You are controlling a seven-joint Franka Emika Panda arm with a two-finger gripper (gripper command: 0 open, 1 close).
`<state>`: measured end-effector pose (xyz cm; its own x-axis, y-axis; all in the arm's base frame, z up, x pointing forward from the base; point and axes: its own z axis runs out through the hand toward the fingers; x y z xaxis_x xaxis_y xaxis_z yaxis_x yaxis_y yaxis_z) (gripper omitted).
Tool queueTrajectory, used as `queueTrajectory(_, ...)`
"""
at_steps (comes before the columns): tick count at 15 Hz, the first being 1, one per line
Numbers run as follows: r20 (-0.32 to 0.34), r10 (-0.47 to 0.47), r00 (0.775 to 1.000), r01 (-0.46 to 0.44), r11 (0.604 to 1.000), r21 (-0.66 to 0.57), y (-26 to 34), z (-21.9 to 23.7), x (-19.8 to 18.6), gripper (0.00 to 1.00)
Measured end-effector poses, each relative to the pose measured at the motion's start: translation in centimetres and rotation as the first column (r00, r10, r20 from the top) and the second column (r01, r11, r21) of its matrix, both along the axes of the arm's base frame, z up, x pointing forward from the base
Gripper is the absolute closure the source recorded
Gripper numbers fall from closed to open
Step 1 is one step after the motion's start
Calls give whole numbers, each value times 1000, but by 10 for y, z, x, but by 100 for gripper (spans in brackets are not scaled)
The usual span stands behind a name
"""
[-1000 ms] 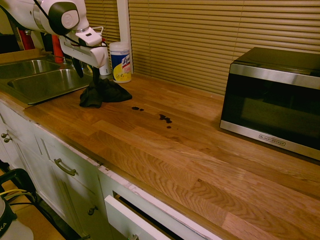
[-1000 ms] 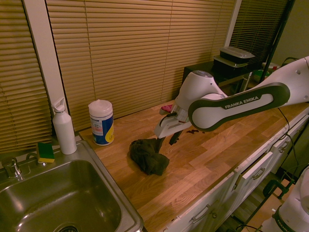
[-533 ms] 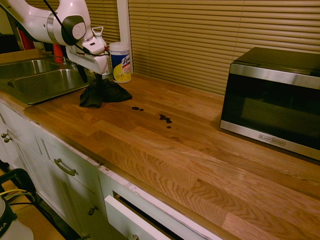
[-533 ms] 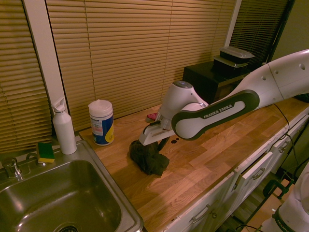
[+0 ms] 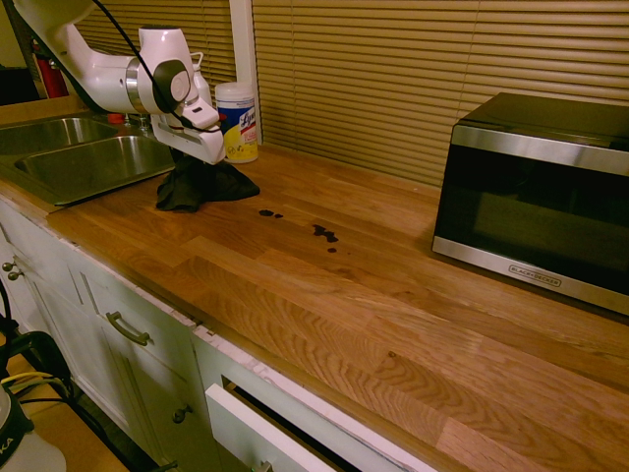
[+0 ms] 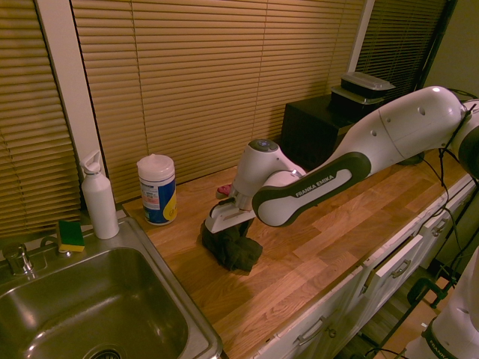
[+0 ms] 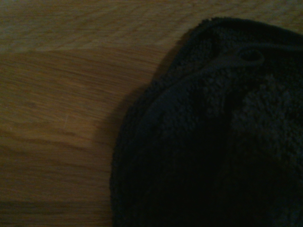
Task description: Clear the spill
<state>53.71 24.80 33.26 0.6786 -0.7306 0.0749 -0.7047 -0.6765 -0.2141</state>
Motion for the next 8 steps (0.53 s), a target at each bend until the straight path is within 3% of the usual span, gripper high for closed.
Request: queueTrajectory(8,0,-7,1000,7,1000,-2,1,2,1,100)
